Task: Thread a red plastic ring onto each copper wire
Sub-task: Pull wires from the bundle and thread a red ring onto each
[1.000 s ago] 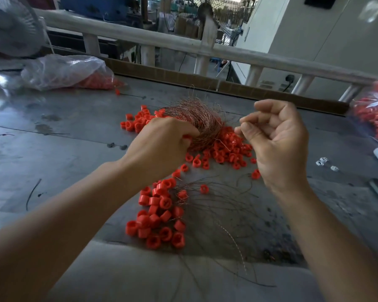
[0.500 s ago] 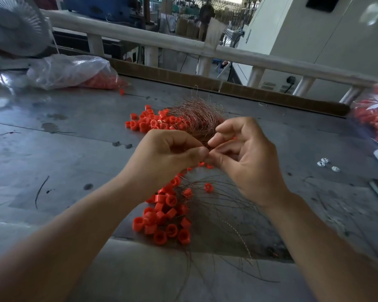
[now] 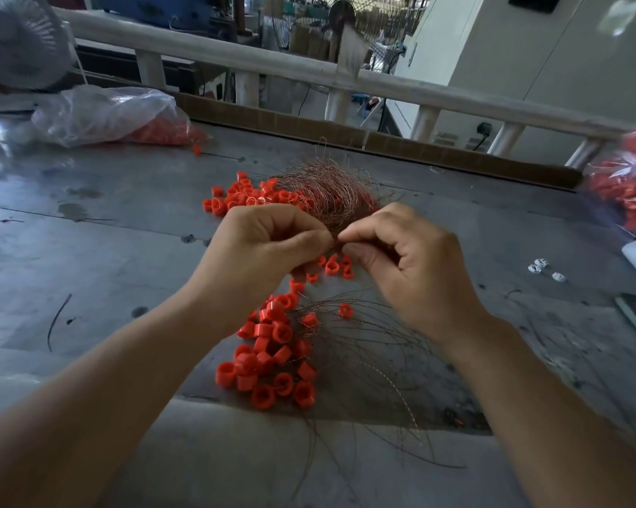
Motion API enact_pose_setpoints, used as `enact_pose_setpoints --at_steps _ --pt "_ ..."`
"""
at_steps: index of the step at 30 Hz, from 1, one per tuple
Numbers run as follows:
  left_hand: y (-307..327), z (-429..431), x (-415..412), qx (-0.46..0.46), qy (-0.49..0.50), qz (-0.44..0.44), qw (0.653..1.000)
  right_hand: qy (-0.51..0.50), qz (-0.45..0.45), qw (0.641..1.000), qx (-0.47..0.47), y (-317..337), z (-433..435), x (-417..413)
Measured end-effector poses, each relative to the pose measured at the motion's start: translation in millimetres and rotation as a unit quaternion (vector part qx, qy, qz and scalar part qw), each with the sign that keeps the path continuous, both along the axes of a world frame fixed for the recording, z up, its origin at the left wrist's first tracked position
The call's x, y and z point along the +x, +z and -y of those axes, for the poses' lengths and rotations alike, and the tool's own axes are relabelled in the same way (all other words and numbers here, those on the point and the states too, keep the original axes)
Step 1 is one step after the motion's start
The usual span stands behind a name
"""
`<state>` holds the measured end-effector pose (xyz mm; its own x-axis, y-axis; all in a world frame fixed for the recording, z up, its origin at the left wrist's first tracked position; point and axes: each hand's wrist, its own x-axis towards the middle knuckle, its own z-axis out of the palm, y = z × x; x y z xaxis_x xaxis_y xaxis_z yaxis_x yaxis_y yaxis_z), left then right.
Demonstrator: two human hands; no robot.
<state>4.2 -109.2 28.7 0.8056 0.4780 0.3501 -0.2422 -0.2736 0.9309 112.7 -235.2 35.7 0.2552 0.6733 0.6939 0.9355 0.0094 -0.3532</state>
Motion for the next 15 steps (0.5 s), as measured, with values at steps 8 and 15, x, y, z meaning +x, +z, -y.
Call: enact_pose_setpoints --at_steps 8,15 --pt "-1 2 -3 0.013 0.001 0.041 0.999 -0.029 0.037 0.998 0.044 12 10 1" --pt "1 3 -4 0.027 -0.001 0.046 0.999 -0.022 0.078 0.994 0.069 15 11 -5"
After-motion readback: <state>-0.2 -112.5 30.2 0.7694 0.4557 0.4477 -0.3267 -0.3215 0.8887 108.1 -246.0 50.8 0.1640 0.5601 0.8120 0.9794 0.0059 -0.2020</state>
